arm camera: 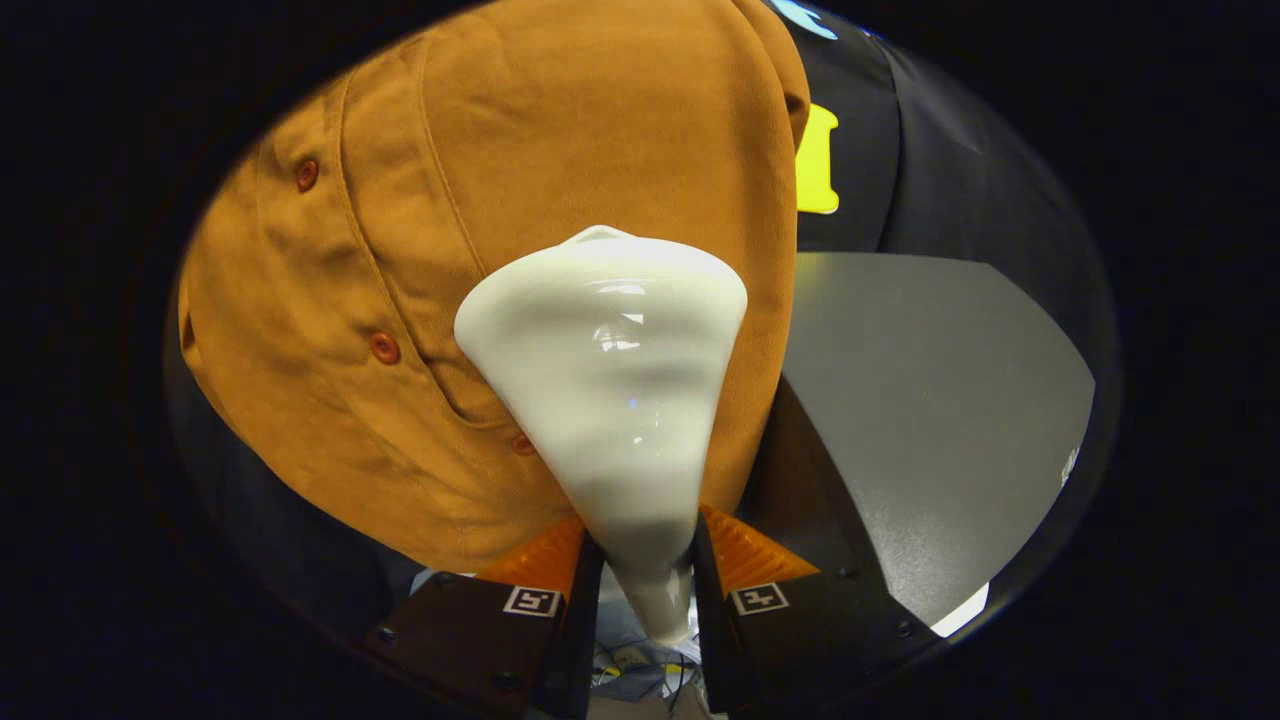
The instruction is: Iron the clothes twice with a garment steamer, once on the left side and once on the right side.
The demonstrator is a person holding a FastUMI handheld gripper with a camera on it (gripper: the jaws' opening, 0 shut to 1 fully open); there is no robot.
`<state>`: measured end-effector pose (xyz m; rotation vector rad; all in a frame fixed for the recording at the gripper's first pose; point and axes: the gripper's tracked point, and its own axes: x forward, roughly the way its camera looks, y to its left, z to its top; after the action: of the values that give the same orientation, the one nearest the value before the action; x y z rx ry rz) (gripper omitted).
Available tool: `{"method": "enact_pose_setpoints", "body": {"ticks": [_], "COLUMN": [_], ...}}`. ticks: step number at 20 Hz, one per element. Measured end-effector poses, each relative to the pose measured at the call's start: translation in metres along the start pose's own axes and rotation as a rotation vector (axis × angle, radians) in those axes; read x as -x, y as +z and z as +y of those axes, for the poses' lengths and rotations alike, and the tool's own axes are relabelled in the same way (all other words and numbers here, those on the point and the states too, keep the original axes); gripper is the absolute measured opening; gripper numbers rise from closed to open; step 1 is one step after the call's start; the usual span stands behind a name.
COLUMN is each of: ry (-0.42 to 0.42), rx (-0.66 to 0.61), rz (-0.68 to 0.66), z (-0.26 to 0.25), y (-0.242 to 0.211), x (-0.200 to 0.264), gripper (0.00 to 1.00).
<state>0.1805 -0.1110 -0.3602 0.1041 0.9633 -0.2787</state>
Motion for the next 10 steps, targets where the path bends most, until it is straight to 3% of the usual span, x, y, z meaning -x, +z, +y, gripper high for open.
{"method": "enact_pose_setpoints", "body": {"ticks": [5, 10], "ry": [-0.017, -0.026], "rx": [-0.043, -0.034], "rz": [0.033, -0.104], "z": [-0.008, -0.005], "y": [-0.02, 0.01], "x": [0.009, 0.046], "gripper": [0.47, 0.47]}}
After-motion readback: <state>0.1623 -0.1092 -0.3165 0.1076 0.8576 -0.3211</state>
